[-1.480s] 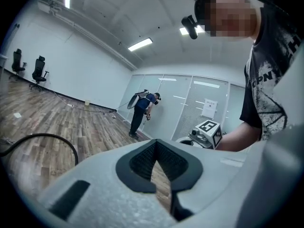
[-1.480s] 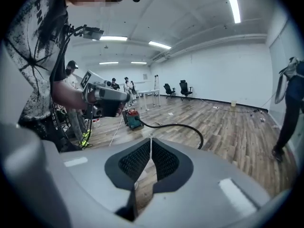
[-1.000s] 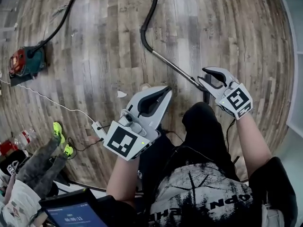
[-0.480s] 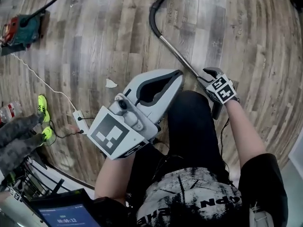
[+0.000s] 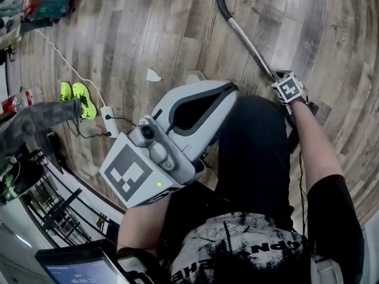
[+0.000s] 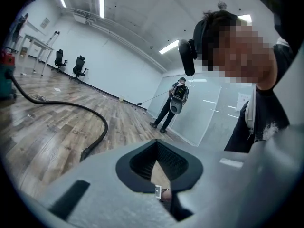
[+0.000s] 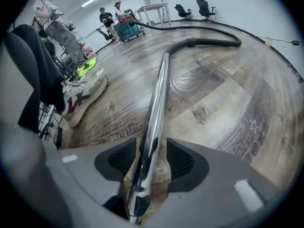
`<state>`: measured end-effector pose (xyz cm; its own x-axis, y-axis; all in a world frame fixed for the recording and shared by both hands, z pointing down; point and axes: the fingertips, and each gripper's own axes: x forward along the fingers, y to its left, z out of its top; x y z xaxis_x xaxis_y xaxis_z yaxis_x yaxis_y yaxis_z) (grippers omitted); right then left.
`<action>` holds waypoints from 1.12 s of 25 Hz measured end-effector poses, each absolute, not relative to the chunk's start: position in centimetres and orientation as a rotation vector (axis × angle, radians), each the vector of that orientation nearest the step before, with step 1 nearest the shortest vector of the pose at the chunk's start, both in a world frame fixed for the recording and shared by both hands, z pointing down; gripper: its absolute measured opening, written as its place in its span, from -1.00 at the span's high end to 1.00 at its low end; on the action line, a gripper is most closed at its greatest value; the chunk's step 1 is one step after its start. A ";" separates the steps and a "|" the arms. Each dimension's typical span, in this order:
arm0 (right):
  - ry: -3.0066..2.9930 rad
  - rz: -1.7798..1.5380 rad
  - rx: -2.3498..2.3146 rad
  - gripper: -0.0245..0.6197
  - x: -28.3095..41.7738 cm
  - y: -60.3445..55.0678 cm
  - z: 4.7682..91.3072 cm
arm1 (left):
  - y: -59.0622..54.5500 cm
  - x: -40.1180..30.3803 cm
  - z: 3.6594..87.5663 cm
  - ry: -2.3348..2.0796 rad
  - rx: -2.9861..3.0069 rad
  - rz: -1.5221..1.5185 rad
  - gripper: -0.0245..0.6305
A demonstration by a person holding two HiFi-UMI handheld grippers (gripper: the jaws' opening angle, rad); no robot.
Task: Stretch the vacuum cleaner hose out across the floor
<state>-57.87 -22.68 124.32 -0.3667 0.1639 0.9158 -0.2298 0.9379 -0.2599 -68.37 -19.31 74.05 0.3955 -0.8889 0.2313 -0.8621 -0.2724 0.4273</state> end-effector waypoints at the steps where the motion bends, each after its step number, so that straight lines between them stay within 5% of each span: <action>1: -1.895 0.425 0.050 0.28 -58.1 -22.6 124.9 | -18.8 -68.6 74.5 -1.514 2.151 -0.060 0.92; 28: -1.739 0.414 0.233 0.37 -56.8 -22.6 126.0 | -15.3 -71.2 78.8 -1.592 2.019 0.044 0.92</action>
